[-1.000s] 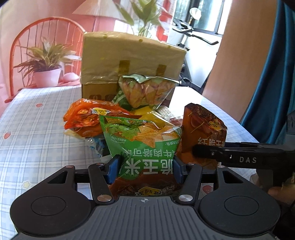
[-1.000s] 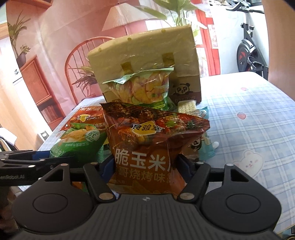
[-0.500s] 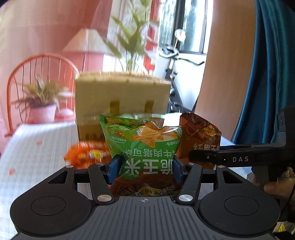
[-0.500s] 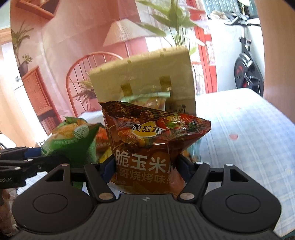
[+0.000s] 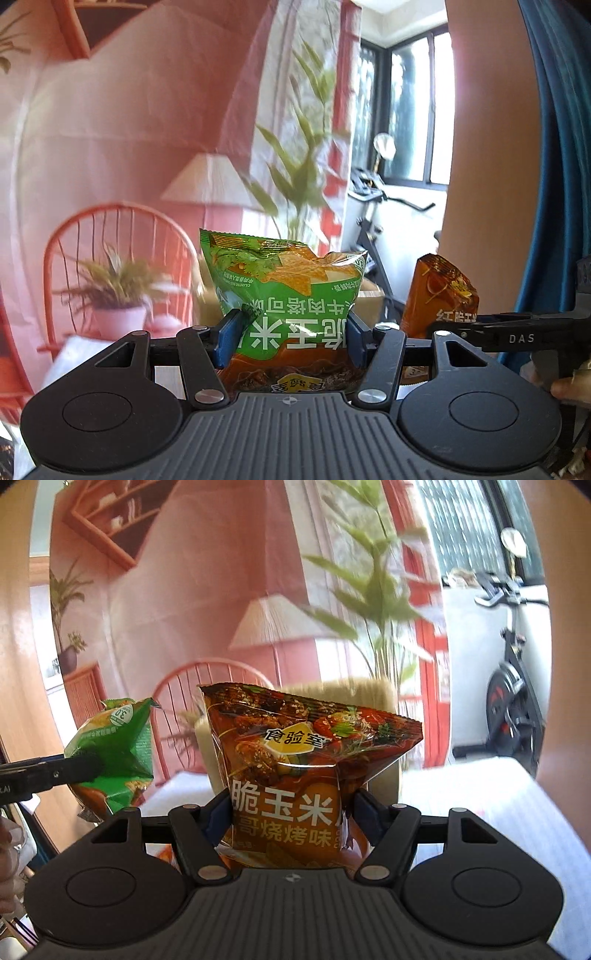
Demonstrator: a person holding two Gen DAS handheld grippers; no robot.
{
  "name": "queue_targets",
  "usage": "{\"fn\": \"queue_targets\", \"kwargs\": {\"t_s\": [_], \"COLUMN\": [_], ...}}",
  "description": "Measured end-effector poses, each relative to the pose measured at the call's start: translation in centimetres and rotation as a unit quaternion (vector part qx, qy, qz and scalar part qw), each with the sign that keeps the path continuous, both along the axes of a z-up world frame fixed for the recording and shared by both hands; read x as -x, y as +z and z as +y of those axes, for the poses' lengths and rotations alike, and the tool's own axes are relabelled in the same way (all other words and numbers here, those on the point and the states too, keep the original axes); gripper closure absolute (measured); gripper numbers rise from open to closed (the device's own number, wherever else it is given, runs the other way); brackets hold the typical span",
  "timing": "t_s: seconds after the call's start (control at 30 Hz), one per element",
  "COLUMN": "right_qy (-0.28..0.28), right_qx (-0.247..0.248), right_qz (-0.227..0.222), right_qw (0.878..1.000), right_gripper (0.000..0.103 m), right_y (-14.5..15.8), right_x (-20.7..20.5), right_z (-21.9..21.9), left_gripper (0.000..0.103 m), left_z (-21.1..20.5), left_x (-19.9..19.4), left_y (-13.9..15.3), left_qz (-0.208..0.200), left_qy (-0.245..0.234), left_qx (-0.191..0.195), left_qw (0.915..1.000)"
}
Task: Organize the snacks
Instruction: 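Lift the green bag with the left gripper while the right lifts the orange-red bag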
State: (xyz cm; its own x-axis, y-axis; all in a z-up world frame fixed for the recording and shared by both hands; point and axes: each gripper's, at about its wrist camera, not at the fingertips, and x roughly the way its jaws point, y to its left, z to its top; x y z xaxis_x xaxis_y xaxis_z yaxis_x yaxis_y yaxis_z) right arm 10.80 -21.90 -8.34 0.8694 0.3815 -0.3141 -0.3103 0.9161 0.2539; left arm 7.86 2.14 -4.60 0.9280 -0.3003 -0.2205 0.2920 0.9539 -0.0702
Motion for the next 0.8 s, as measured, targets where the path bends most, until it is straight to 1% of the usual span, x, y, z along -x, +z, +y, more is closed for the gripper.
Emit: {"fn": "queue_targets", "kwargs": {"t_s": [0.07, 0.2, 0.33, 0.4, 0.57, 0.8], "right_qy": [0.007, 0.012, 0.015, 0.017, 0.021, 0.025], "right_qx": [0.002, 0.006, 0.004, 0.009, 0.009, 0.007], "right_qz": [-0.006, -0.020, -0.020, -0.019, -0.020, -0.027], "right_qw": [1.000, 1.000, 1.000, 1.000, 1.000, 0.999], "right_gripper": [0.033, 0.033, 0.033, 0.033, 0.033, 0.033], "right_y": [1.1, 2.7, 3.5, 3.8, 4.5, 6.7], "right_x": [-1.1, -3.2, -5.5, -6.7, -9.6, -15.0], "right_z": [0.0, -0.1, -0.5, -0.6, -0.9, -1.1], "left_gripper": [0.042, 0.042, 0.042, 0.042, 0.042, 0.042], "left_z": [0.0, 0.0, 0.0, 0.3, 0.6, -0.1], "left_x": [-0.6, -2.5, -4.4, -5.3, -8.3, -13.4], "left_y": [0.7, 1.9, 2.5, 2.8, 4.1, 7.2], "left_qz": [-0.005, -0.001, 0.000, 0.005, 0.014, 0.013], "left_qy": [0.004, 0.007, 0.013, 0.013, 0.013, 0.018], "left_qx": [0.004, 0.010, 0.001, 0.003, 0.018, 0.013], "left_qw": [1.0000, 0.9999, 0.9999, 0.9999, 0.9997, 0.9997]}}
